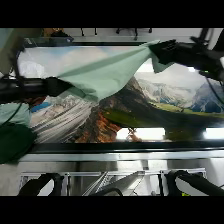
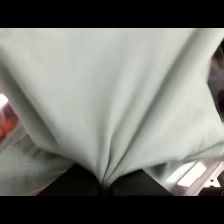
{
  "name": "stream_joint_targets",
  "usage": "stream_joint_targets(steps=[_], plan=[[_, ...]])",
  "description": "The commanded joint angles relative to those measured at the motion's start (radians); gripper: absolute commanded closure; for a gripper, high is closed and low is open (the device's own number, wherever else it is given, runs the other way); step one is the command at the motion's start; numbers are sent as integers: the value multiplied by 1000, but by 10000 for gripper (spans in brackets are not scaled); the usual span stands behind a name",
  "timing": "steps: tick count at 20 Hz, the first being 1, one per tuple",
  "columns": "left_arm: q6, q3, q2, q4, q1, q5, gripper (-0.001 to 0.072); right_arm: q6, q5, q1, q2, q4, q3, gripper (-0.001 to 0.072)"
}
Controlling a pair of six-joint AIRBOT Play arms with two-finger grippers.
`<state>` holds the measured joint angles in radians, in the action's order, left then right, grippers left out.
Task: Fold the shirts.
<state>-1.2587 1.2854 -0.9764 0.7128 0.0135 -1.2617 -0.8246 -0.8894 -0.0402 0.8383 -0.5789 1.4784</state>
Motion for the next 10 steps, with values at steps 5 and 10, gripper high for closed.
stream_joint_targets(steps=[5, 10], plan=[[-33, -198, 255, 3, -75, 12, 689, -131, -297, 6, -123, -63, -132, 691], [-32, -516, 154, 91, -197, 173, 688, -171, -236, 7, -39, -69, -475, 690]])
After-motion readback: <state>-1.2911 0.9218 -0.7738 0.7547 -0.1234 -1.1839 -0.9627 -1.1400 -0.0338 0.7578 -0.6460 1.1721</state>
